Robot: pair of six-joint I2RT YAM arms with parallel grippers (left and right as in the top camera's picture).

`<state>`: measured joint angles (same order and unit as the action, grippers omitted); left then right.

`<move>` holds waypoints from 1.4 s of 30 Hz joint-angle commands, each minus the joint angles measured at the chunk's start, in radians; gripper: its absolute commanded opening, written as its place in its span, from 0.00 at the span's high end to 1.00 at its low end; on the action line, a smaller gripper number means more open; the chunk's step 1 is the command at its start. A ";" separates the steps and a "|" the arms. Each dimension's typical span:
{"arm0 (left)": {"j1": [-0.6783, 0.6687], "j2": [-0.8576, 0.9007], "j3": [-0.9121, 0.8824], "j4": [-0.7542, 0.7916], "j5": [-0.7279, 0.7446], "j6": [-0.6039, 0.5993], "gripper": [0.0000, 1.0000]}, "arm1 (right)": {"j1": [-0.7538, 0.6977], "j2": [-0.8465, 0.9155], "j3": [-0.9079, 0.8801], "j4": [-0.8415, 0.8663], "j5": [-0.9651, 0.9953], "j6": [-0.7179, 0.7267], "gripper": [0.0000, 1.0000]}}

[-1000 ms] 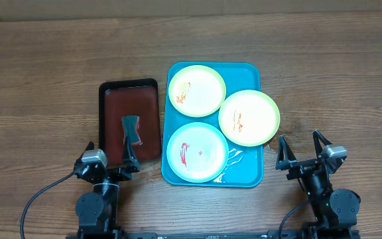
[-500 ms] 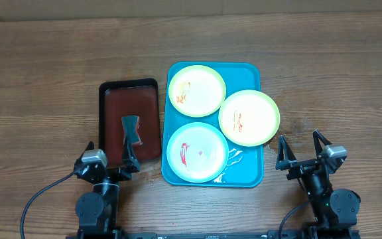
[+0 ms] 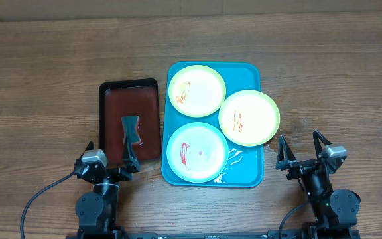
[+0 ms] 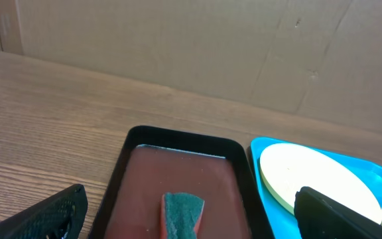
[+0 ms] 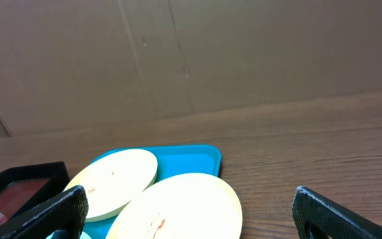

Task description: Clean dirty plates on tray and stack at the side

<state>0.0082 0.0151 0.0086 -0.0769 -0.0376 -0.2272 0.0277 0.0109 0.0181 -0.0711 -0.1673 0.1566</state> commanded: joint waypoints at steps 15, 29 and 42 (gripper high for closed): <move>0.000 -0.009 -0.004 0.003 0.005 0.022 0.00 | 0.000 -0.006 -0.010 0.006 0.010 0.001 0.00; 0.001 -0.009 -0.004 0.003 0.005 0.022 0.00 | 0.000 -0.006 -0.010 0.006 0.010 0.001 0.00; 0.001 -0.009 -0.004 0.003 0.005 0.022 0.00 | 0.000 -0.006 -0.010 0.006 0.010 0.001 0.00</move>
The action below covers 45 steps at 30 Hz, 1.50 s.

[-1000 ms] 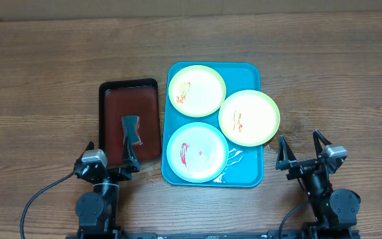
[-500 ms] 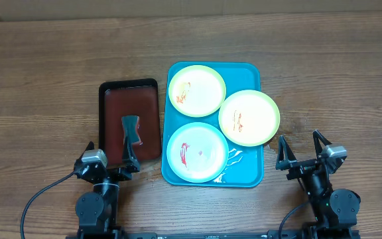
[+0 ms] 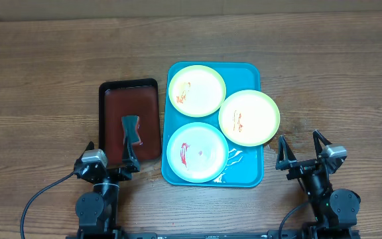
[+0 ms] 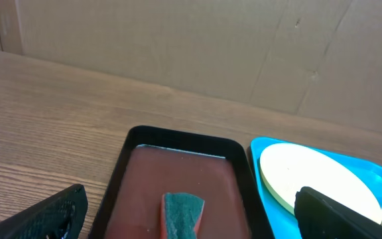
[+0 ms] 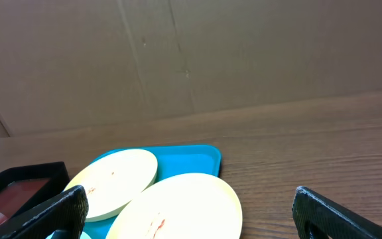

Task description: Clean dirty plates on tray and stack at the side

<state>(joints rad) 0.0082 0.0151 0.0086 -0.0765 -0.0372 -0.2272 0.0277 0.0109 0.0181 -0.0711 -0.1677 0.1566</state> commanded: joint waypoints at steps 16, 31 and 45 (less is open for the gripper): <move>-0.002 -0.009 -0.004 0.085 0.184 -0.099 0.00 | 0.000 -0.006 -0.010 0.030 -0.122 0.006 0.00; -0.002 0.526 0.712 -0.419 0.197 0.034 0.00 | 0.000 0.378 0.556 -0.343 -0.175 0.023 0.00; -0.002 1.142 1.320 -0.897 0.386 0.025 0.00 | 0.001 1.086 1.187 -0.880 -0.404 0.026 0.00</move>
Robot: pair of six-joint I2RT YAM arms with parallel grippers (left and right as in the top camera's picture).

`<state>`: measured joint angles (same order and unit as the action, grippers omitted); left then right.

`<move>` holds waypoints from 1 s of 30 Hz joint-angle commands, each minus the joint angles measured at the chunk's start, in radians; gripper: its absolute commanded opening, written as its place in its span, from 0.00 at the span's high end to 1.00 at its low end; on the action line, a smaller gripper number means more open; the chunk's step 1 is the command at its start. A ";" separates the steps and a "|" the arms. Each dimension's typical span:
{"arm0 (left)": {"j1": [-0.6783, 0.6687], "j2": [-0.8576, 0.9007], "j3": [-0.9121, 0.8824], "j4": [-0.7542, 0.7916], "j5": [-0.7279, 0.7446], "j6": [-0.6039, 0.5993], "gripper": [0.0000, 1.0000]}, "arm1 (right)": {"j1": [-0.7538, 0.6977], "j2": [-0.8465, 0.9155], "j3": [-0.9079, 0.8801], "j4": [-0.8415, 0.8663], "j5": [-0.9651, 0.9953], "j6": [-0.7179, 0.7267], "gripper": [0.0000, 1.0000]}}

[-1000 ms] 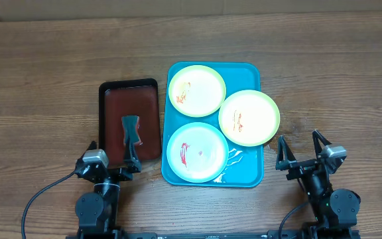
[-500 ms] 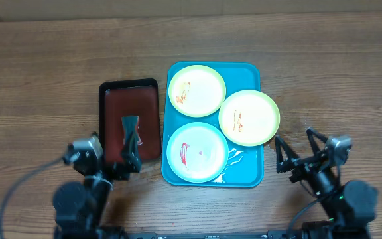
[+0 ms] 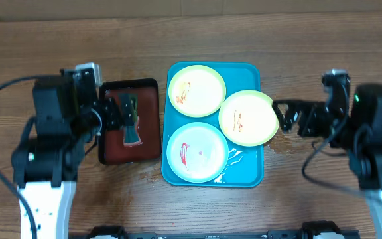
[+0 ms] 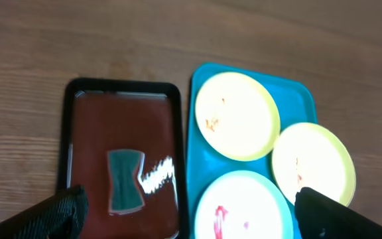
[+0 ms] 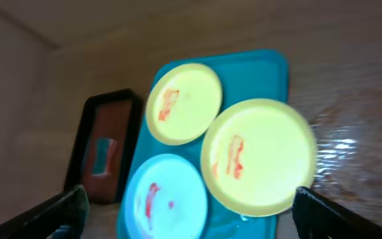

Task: Clean dirty plates on tray and stack at the side
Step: 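Reach left gripper to sponge and right gripper to white plate rim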

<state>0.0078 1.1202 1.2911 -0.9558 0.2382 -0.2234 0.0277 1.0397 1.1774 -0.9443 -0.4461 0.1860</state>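
Three dirty plates lie on the blue tray [image 3: 244, 174]: a yellow-green one [image 3: 197, 89] at the back, a yellow one [image 3: 248, 117] overhanging the right edge, and a pale blue-rimmed one [image 3: 197, 152] in front, all with red smears. A green sponge [image 4: 125, 181] lies in the black tray [image 3: 148, 85]. My left gripper [image 3: 121, 111] hangs open high over the black tray, empty. My right gripper [image 3: 287, 118] hangs open beside the yellow plate's right edge, also empty. Seen from the right wrist, the yellow plate [image 5: 260, 156] sits between the wide-spread fingers [image 5: 52, 214].
The black tray holds a film of reddish liquid [image 4: 141, 126] that glints. A wet patch [image 3: 290, 143] shows on the wooden table right of the blue tray. Cables trail from both arms over the table's sides.
Both arms have risen from their low rest at the table's front edge. The left gripper is now over the black tray, the right one beside the yellow plate. Plates and sponge have not moved.
At both earlier moments the two arms rested low at the front edge, grippers open, looking level across the trays. Now both are raised and look down on the trays, still open and empty. Nothing on the table has shifted.
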 commanded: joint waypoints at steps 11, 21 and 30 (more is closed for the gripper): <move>-0.001 0.088 0.037 -0.111 0.169 0.099 0.00 | 0.340 0.355 -0.094 -0.080 0.264 0.234 0.07; -0.001 0.090 0.037 -0.147 0.108 0.113 0.00 | 0.405 0.561 -0.260 0.204 0.053 0.090 0.30; -0.002 0.091 0.037 -0.155 0.065 0.112 0.02 | 0.519 0.676 -0.261 0.280 0.298 0.306 0.60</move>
<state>0.0078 1.2057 1.3045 -1.1088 0.3279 -0.1299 0.5224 1.6722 0.9188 -0.6838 -0.2768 0.3687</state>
